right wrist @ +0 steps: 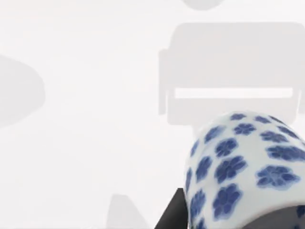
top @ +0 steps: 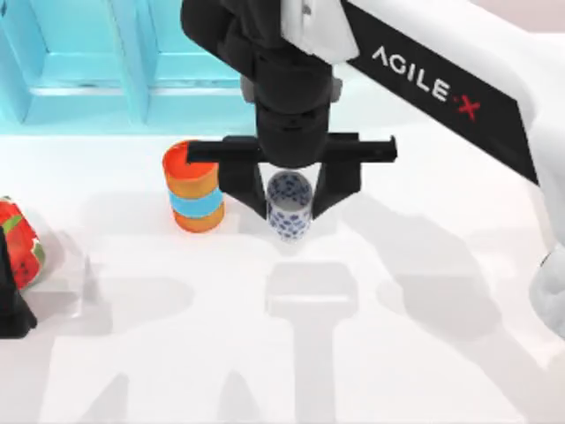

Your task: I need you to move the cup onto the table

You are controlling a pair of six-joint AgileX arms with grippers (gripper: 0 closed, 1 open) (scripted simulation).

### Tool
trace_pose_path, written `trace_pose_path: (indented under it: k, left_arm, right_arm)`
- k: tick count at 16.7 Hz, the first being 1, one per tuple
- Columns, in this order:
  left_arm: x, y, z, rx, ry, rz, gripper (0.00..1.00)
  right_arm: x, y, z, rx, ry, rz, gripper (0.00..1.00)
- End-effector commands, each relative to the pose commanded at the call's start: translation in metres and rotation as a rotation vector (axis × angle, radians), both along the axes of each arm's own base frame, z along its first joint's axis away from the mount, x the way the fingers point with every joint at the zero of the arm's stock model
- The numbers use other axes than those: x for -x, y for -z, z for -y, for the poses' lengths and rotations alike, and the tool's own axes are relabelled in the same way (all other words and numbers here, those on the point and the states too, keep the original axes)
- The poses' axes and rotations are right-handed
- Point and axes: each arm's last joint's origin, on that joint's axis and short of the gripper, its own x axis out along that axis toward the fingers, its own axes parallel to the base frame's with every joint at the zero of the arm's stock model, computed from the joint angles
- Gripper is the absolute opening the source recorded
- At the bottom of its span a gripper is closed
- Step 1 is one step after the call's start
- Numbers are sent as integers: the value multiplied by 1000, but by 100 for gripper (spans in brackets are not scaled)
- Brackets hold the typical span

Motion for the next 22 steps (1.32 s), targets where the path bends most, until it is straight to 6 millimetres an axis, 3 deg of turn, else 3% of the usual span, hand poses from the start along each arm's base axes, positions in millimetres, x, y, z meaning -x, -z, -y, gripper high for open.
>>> trace_pose_path:
  k: [3,11,16,22]
  left_arm:
    - [0,0,0,0,0,0,100]
    - [0,0,0,0,0,0,100]
    - [0,0,0,0,0,0,100]
    - [0,0,0,0,0,0,100]
  right_arm:
    - [-2,10,1,-5,7,-1,0]
    - [0,60,-1,-2,-5,3,0]
    - [0,64,-1,2,-5,2,0]
    - [0,64,-1,2,-5,2,45]
